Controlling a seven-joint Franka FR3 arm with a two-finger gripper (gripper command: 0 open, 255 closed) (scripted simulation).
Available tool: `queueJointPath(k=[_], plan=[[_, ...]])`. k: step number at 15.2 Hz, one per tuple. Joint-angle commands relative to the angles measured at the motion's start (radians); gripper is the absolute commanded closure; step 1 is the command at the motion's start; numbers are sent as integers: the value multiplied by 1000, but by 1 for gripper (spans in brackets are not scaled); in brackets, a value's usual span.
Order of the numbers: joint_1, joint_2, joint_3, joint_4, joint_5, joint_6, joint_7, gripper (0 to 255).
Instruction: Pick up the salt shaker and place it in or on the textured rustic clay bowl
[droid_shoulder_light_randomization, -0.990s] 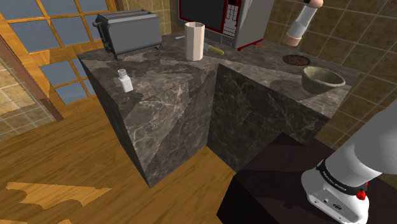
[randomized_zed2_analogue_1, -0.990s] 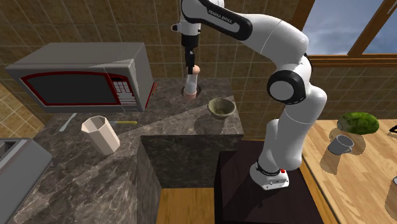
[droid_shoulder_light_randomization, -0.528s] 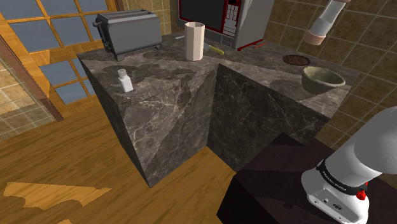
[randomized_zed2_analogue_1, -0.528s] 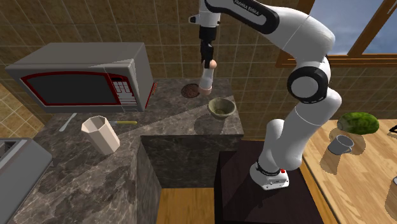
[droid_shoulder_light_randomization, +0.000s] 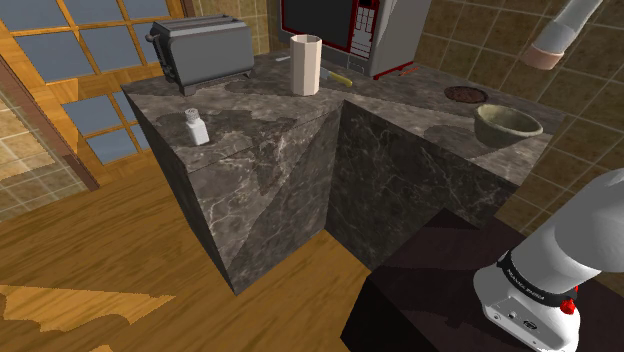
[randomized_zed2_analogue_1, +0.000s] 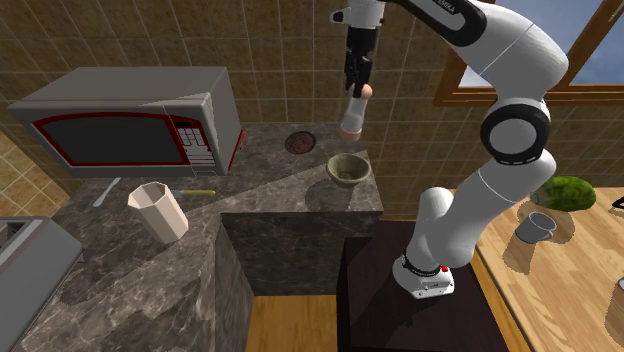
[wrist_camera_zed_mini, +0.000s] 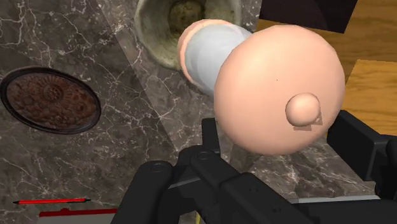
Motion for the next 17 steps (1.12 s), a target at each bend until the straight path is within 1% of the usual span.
queueJointPath(k=[1, 8, 17], plan=[[-4, -30, 11, -52, -13, 25, 6, 255], [-18, -102, 31, -219, -38, 126, 19, 255], [-36, -170, 41, -403, -63, 247, 27, 255]])
